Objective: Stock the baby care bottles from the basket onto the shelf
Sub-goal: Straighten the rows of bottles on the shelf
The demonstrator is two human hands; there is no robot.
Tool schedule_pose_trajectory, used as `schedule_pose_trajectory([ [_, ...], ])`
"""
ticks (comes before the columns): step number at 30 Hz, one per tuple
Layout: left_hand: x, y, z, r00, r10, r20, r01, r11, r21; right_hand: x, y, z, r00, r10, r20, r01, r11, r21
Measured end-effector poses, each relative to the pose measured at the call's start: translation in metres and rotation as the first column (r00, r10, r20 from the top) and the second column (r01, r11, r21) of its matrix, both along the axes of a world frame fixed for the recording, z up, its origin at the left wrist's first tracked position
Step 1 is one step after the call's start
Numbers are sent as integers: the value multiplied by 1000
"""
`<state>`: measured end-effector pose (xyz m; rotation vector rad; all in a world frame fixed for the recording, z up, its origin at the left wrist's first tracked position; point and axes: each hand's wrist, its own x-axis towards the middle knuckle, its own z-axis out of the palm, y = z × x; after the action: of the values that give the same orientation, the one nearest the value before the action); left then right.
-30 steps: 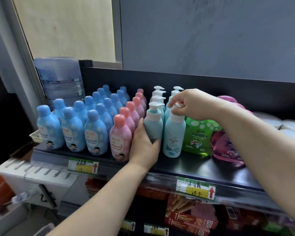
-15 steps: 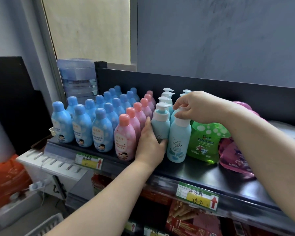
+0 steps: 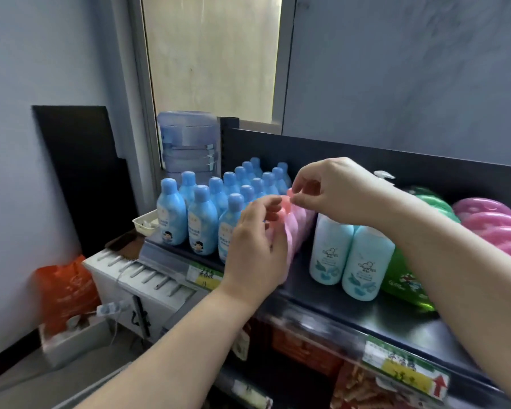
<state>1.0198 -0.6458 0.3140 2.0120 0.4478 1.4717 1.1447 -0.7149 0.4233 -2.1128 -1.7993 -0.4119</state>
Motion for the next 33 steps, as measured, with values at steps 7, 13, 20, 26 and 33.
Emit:
schedule_pose_trajectory([
  [7, -67, 93, -22, 965, 236, 114, -221, 966, -135, -49, 56, -9, 1000, -9, -14, 8, 998, -57],
  [13, -94, 178, -46, 960, 183, -213, -242, 924, -295, -73, 102, -13, 994, -105, 39, 109, 988, -109],
  [20, -88, 220, -49, 921, -67, -384, -66, 944, -322, -84, 145, -15, 973, -228, -17, 224, 965, -133],
  [26, -83, 229, -54, 922, -106, -371, -22, 946, -323, -90, 203, -6, 974, -209, -82, 194, 967, -165],
  [33, -81, 234, -55, 924, -99, -370, -20, 952, -305, -84, 252, -15, 979, -189, -73, 151, 920, -361],
])
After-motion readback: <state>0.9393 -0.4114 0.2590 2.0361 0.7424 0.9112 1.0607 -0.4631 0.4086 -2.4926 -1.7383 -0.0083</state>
